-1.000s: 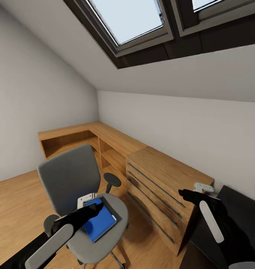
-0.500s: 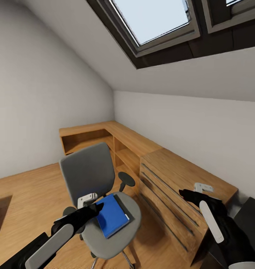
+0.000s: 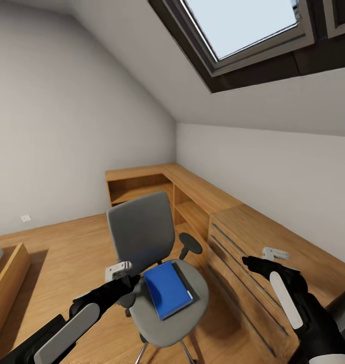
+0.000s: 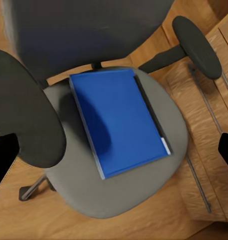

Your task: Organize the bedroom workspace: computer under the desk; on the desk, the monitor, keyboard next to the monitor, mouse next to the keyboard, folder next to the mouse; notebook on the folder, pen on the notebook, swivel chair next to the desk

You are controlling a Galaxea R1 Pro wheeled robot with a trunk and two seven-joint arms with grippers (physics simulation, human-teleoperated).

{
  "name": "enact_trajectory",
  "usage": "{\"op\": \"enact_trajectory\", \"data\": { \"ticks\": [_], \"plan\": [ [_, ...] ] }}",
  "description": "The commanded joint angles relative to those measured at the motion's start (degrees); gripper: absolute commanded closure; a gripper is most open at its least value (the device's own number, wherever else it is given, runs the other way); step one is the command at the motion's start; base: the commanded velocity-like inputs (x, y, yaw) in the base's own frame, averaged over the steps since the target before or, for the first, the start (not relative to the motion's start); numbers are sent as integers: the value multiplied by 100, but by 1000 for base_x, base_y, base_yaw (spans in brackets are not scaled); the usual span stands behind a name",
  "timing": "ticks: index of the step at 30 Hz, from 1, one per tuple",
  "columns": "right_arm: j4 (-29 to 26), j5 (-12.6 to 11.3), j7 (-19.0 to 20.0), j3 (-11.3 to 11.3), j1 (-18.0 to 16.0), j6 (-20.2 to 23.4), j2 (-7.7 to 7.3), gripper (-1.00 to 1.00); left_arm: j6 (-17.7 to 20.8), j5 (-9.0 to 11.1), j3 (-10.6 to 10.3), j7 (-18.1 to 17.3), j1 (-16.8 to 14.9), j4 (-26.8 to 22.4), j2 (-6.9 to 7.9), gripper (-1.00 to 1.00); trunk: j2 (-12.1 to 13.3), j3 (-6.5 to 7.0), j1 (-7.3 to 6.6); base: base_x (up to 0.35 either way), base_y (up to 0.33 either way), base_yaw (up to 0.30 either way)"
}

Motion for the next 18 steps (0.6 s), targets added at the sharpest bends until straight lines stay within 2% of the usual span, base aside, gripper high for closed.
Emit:
{"op": "enact_trajectory", "data": {
  "ticks": [1, 12, 18],
  "plan": [
    [-9, -61, -49, 2, -3, 17, 0, -100, 6, 25, -13, 37, -10, -6, 3, -100, -6, -8, 1, 0, 0, 280],
    [-11, -62, -50, 42, -3, 17, 3, -100, 6, 31, -11, 37, -10, 1, 3, -100, -6, -8, 1, 0, 0, 279],
    [-15, -69, -50, 96, -3, 17, 3, -100, 6, 34, -5, 37, -10, 2, 8, -100, -6, -8, 1, 0, 0, 68]
  ]
}}
